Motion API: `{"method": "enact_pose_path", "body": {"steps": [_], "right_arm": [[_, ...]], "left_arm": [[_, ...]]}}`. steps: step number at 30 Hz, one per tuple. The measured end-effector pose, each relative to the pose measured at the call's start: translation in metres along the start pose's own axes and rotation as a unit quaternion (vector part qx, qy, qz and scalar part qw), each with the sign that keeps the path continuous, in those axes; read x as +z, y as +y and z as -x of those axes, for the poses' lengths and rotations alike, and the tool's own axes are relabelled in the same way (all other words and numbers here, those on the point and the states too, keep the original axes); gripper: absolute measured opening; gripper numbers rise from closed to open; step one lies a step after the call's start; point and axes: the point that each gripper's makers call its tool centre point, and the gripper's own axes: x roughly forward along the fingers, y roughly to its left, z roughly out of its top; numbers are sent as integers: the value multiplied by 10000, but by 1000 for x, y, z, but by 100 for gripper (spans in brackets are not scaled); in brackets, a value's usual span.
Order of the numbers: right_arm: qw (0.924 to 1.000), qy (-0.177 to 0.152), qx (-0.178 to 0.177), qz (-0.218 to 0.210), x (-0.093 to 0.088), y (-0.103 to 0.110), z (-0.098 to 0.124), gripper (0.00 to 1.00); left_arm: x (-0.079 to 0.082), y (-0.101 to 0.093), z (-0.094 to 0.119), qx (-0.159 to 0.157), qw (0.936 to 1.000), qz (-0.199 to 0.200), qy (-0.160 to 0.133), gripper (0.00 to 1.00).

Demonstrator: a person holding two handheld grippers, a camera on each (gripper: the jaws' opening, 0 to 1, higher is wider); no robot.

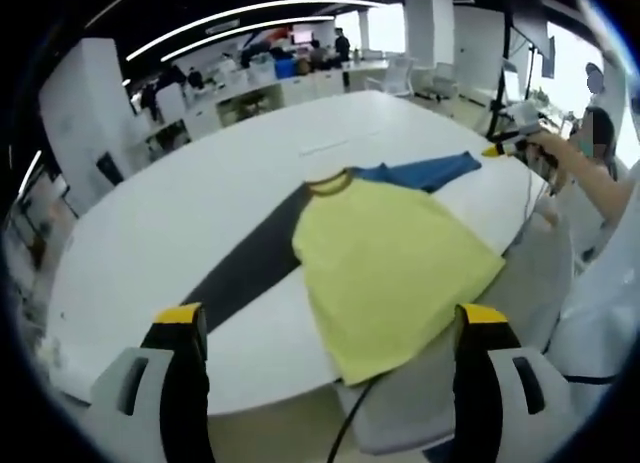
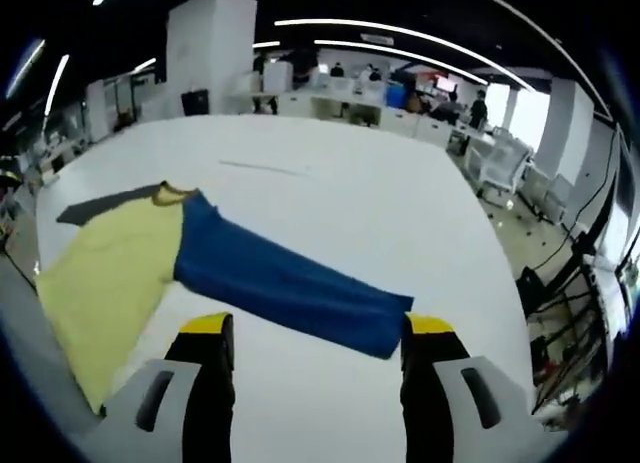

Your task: Fold the garment on the visible template until the final outline fits inside the template.

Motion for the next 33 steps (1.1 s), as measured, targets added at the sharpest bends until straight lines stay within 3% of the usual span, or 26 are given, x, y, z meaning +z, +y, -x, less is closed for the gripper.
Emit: {"method": "enact_pose_path", "body": {"steps": [6, 10, 17, 24, 33], "right_arm": [[9980, -108, 209, -593, -2, -9, -14, 61], [9989, 80, 126, -449, -7, -17, -24, 62], [9973, 243, 153, -678, -16, -31, -38, 56], [9953, 417, -82, -868, -28, -46, -51, 44], [9930, 700, -247, -914, -42, -62, -68, 40]], "left_arm": [[-3, 0, 0, 37, 9999, 66, 94, 100], [-4, 1, 0, 63, 9999, 65, 143, 100], [-5, 3, 0, 91, 9997, 95, 197, 100], [-7, 3, 0, 98, 9996, 125, 252, 100], [-1, 9, 3, 201, 9994, 71, 285, 100]]}}
